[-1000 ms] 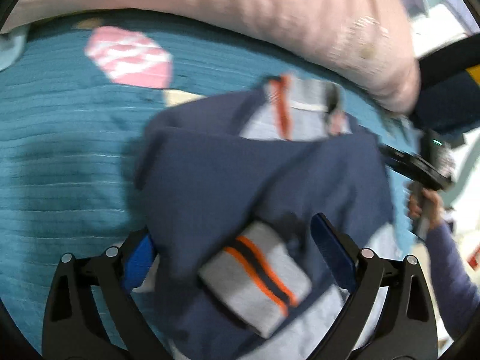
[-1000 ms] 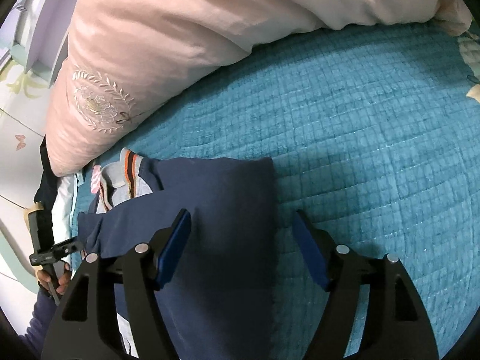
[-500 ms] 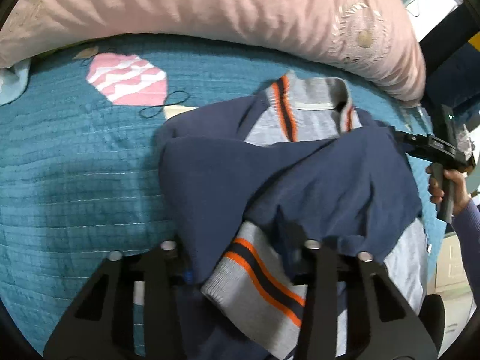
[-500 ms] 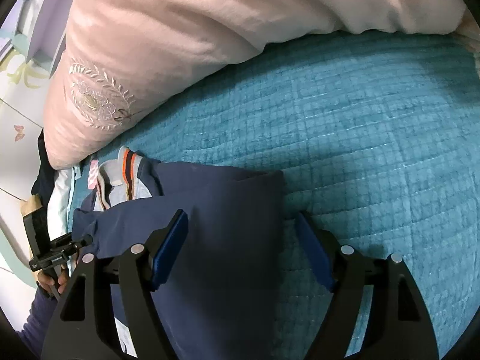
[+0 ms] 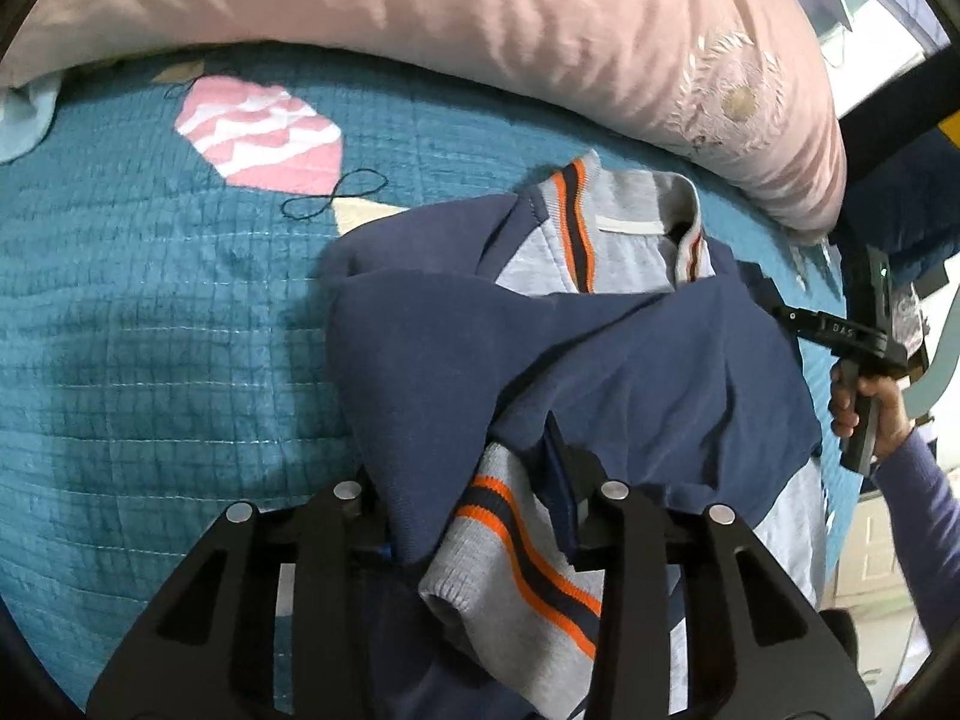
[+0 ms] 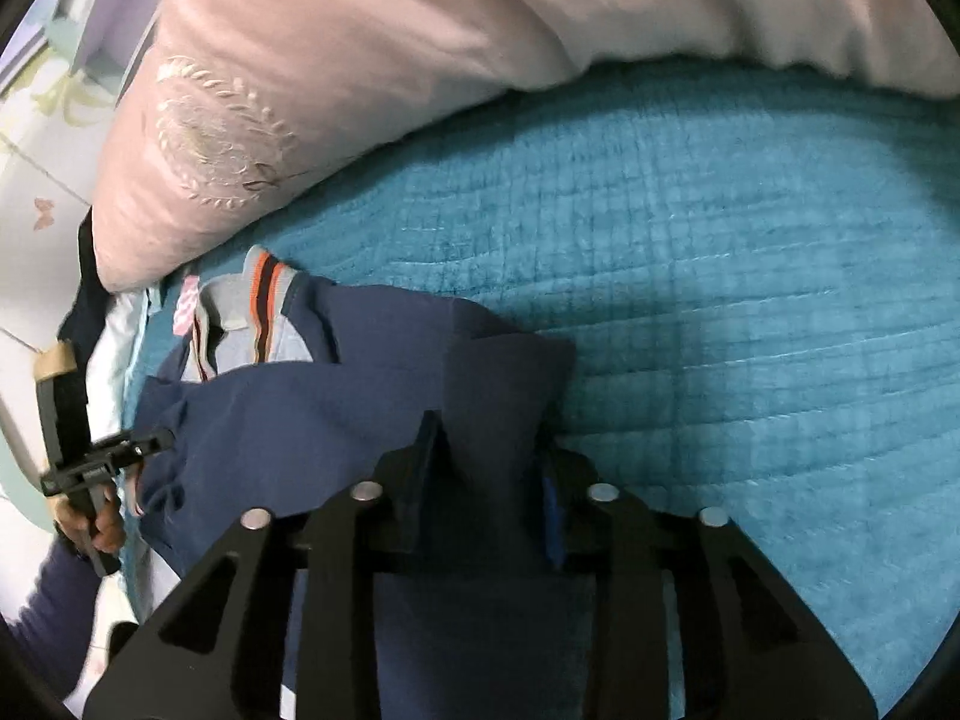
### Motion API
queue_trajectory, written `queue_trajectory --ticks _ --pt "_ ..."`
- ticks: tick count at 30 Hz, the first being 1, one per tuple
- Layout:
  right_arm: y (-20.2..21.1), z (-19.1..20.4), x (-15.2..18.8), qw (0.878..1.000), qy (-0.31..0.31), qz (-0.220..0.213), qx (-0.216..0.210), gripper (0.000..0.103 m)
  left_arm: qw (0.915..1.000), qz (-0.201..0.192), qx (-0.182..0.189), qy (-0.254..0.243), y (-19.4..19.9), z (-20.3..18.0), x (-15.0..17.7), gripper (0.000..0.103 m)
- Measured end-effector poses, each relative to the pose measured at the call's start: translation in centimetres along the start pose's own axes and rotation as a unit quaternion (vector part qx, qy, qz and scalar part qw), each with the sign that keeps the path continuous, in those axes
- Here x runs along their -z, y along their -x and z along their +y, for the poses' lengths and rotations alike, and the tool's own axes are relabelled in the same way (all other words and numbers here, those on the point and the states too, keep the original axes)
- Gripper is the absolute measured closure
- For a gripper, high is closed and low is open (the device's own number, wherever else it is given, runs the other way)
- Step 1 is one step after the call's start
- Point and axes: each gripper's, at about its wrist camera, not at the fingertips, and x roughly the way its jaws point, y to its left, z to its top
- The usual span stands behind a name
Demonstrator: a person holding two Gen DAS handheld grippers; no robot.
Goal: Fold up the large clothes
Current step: 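Grasp the jacket side with the left tool while the right tool grasps the other side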
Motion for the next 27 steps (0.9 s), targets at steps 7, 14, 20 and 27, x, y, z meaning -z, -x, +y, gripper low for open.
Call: queue_trajectory --ticks 7,14,20,27 --pt "2.3 2.6 0.3 0.998 0.041 -0.043 0.019 0.095 0.9972 -0.029 -0.051 -0.047 1.0 -2.3 0.6 0.073" --pt "5.9 7.8 1.1 0.982 0.142 -0.096 0.073 0.095 0.9866 -0.058 -0.103 -0.112 3.4 -5.6 1.2 0.075" --pt "10.4 9.9 3.5 0.97 0.178 -0.153 0.068 0.095 0.9818 -0.105 -0.099 -0.123 6.9 -6.8 3.0 0.076" --pt "15.3 11.8 9.1 0.966 0.181 -0.179 0.051 0.095 0.9761 -0.148 -0.074 -0.141 12.3 -8.7 7.8 0.076"
